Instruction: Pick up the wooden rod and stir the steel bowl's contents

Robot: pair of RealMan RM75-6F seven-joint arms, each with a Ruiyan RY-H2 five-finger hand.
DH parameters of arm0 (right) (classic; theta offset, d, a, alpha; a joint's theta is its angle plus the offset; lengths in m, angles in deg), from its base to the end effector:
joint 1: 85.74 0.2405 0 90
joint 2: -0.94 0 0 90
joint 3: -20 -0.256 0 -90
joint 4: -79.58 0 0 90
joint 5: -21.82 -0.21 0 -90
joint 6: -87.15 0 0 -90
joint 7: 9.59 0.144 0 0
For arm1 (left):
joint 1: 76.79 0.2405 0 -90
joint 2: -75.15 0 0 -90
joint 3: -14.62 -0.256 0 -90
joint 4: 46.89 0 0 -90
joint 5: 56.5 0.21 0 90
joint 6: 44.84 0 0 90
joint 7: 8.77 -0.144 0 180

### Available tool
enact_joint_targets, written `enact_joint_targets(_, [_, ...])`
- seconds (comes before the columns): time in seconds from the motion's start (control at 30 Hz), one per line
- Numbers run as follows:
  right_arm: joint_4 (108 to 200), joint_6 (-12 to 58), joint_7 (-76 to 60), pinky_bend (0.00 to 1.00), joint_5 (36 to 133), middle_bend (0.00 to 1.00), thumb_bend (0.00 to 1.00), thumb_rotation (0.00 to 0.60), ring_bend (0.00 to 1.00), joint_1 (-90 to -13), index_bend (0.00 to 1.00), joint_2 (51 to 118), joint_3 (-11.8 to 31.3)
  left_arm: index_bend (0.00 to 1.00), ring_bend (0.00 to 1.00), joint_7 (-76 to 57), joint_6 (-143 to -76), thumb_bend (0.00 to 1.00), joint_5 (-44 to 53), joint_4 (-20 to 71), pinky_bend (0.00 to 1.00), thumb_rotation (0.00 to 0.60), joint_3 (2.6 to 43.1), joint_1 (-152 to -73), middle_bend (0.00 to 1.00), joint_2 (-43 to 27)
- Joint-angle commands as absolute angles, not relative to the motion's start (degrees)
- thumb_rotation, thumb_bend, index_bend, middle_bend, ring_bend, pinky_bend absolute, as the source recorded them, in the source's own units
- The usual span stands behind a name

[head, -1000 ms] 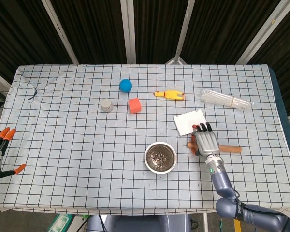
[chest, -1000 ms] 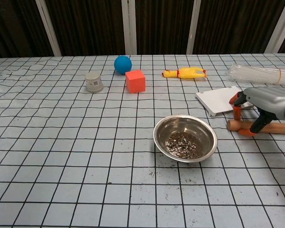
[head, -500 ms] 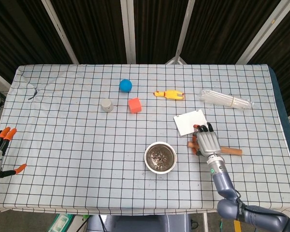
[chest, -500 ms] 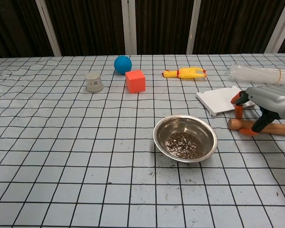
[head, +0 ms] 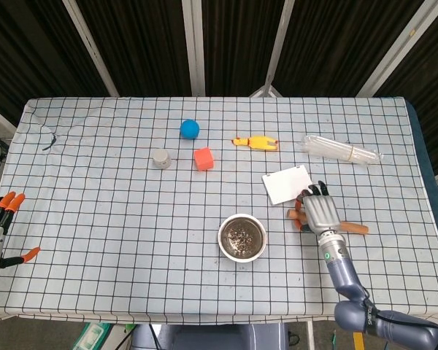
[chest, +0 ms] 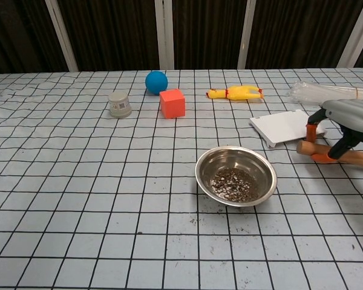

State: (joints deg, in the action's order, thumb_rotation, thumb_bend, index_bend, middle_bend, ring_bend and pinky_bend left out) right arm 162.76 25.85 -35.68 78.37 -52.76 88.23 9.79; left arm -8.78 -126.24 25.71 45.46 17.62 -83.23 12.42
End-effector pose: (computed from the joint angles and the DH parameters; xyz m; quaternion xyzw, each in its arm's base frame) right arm -0.2276 -0.3281 0.0117 0.6750 -0.4161 0.3042 0.5280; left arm -0.3198 0.1901 0.1628 -0.5941 -0.4047 -0.3626 0.5932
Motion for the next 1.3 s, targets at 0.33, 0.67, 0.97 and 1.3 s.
enact_joint_targets(0.33, [162.79,25.47,-34.34,0.53,80.35,0.51,0.46,0.6,0.53,-53.07,0.73,87.8,10.32,0.0,0.0,-8.79,-126.21,0.03,25.71,45.54,0.01,0.6,17.57,-83.23,0.0,12.44])
enact_joint_targets(0.67, [163.08,25.11,-33.83,0.59,81.64,0.57,0.46,0.6,0.62,-53.17,0.78,87.6,10.49,0.0,0.0,-8.74,-126.25,0.03,25.69,45.53,0.01,0.6,17.58,-83.23,0.0,12.4])
enact_joint_targets(0.97, [163.27,25.11,-31.77,0.59,83.37,0.59,0.52,0.6,0.64,-53.36,0.81,87.38,10.6,0.0,0.0,-8.67,-126.15,0.03,25.71,45.51,0.01,0.6,17.53,-83.27,0.0,12.41])
enact_joint_targets(1.3, [167.36,22.06,-20.9,0.59,89.91,0.59,0.52,0.6,0.64,-55.43,0.81,84.53,9.7,0.0,0.0,-8.47,-126.33,0.03,25.84,45.51,0.01,0.6,17.55,-83.24,0.0,12.38])
